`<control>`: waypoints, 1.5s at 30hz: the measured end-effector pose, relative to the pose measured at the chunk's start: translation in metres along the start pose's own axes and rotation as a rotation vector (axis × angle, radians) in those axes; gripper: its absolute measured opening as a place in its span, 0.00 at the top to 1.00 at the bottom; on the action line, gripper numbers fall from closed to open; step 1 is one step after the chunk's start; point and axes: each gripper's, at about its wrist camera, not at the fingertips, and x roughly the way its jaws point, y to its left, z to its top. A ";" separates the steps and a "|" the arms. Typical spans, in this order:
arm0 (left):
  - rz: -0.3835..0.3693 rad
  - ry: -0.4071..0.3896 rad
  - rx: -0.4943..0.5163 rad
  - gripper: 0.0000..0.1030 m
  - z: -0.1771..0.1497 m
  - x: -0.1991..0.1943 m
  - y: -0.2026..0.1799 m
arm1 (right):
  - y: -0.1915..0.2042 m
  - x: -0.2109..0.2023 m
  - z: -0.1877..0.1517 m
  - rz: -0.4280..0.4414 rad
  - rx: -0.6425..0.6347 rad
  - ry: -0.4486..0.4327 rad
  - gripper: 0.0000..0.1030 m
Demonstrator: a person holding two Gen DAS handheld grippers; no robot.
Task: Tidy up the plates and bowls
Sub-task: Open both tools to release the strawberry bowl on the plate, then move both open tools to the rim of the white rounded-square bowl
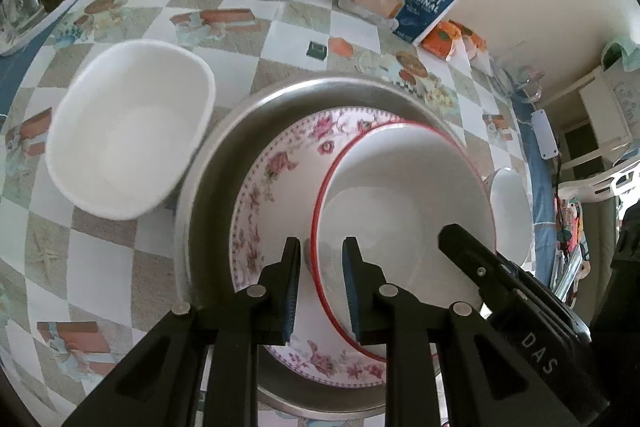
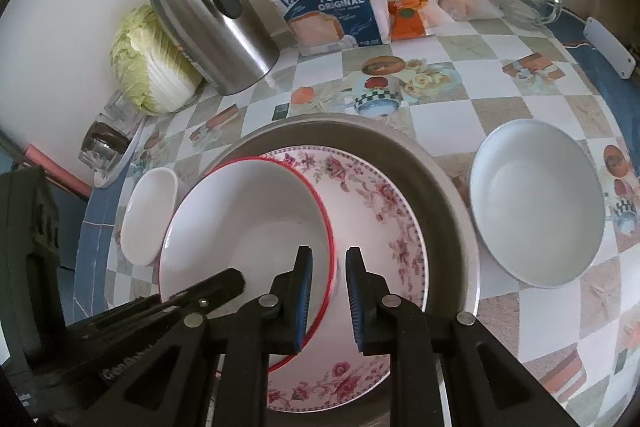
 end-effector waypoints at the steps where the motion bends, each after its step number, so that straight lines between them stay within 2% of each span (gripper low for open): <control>1: 0.001 -0.004 0.000 0.76 0.000 -0.002 0.000 | -0.001 -0.002 0.001 -0.002 0.001 -0.005 0.81; 7: -0.002 -0.052 0.028 0.72 0.002 -0.023 -0.006 | -0.003 -0.031 0.010 0.005 0.002 -0.070 0.81; 9: 0.005 -0.072 0.037 0.62 0.002 -0.031 -0.010 | -0.002 -0.041 0.013 -0.004 -0.004 -0.097 0.81; 12: 0.024 -0.092 0.043 0.59 0.002 -0.038 -0.012 | 0.000 -0.048 0.015 -0.016 -0.008 -0.119 0.80; 14: 0.028 -0.103 0.040 0.58 0.003 -0.041 -0.012 | -0.001 -0.048 0.015 -0.017 -0.005 -0.123 0.75; 16: 0.033 -0.111 0.031 0.56 0.003 -0.044 -0.009 | -0.001 -0.046 0.015 -0.025 -0.004 -0.119 0.64; 17: 0.039 -0.116 0.026 0.52 0.003 -0.045 -0.008 | -0.001 -0.046 0.015 -0.027 -0.005 -0.119 0.61; 18: 0.043 -0.121 0.022 0.44 0.003 -0.046 -0.007 | -0.001 -0.045 0.015 -0.033 -0.007 -0.119 0.53; 19: 0.050 -0.130 0.011 0.39 0.003 -0.047 -0.005 | -0.001 -0.045 0.014 -0.036 -0.008 -0.121 0.44; 21: 0.059 -0.144 -0.008 0.29 0.005 -0.048 0.000 | 0.001 -0.045 0.014 -0.053 -0.024 -0.138 0.36; 24: 0.079 -0.156 -0.041 0.19 0.005 -0.049 0.008 | 0.003 -0.044 0.013 -0.061 -0.038 -0.148 0.31; 26: 0.092 -0.159 -0.059 0.16 0.005 -0.049 0.013 | 0.004 -0.043 0.013 -0.053 -0.039 -0.158 0.25; 28: 0.107 -0.165 -0.072 0.16 0.006 -0.050 0.017 | 0.005 -0.044 0.012 -0.053 -0.042 -0.172 0.06; 29: 0.111 -0.168 -0.077 0.16 0.006 -0.050 0.018 | 0.005 -0.044 0.012 -0.050 -0.040 -0.183 0.02; 38: 0.138 -0.194 -0.109 0.16 0.009 -0.057 0.028 | 0.002 -0.044 0.013 -0.047 -0.015 -0.203 0.00; 43: 0.158 -0.227 -0.136 0.15 0.010 -0.068 0.040 | 0.007 -0.053 0.013 -0.040 -0.013 -0.249 0.00; 45: 0.171 -0.244 -0.149 0.10 0.011 -0.073 0.045 | 0.012 -0.058 0.013 -0.029 -0.024 -0.267 0.00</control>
